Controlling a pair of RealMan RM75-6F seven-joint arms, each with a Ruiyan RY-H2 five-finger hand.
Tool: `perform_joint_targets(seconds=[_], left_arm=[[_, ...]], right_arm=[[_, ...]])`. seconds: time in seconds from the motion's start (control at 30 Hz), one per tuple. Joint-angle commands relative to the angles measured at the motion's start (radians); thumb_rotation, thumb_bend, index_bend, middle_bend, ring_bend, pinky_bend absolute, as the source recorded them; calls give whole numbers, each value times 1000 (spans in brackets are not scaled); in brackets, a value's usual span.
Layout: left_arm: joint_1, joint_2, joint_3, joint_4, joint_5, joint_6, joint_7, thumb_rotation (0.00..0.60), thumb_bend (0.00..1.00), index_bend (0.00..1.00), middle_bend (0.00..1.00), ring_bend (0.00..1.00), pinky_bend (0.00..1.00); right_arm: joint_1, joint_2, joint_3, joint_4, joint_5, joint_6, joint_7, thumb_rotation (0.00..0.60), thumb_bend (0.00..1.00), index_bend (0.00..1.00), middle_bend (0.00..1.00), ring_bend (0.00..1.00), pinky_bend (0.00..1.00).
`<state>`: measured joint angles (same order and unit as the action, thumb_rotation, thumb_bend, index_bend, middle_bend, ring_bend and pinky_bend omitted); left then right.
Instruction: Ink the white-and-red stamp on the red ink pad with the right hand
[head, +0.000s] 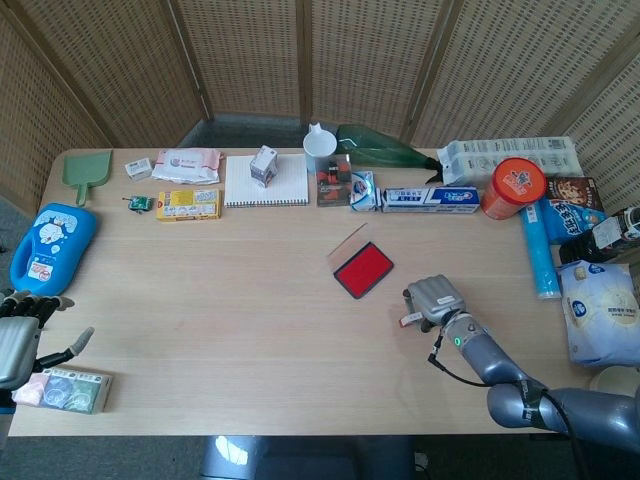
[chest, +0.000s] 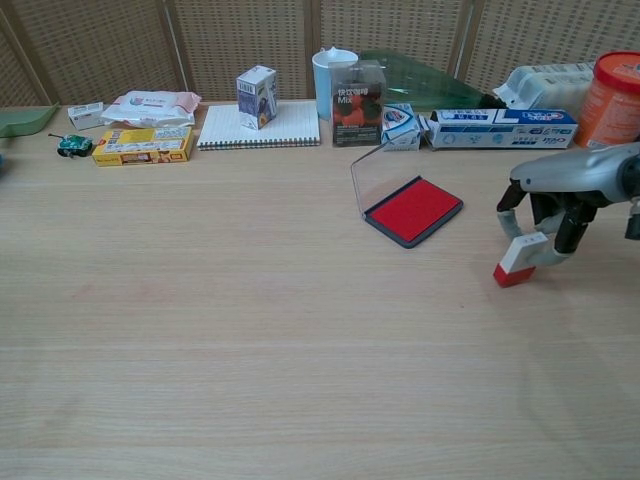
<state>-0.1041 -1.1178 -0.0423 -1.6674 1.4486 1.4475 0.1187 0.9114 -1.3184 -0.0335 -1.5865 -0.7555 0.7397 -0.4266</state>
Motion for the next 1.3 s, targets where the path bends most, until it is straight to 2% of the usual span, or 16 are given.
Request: perform_joint_targets(seconds=[0.03,1.3], left_arm=[[-1,-2,1,0,1,-3,1,128,215,311,378,271,161],[-1,-4,3,5,5,-2,-3,129,215,305,378,271,161]], right_arm=[[-1,-1,-3,2,2,-1,-2,600,405,677,1000,1000,1000],[-8,-2,-9,6,19,-6,8,600,342,531,1000,1000,1000]])
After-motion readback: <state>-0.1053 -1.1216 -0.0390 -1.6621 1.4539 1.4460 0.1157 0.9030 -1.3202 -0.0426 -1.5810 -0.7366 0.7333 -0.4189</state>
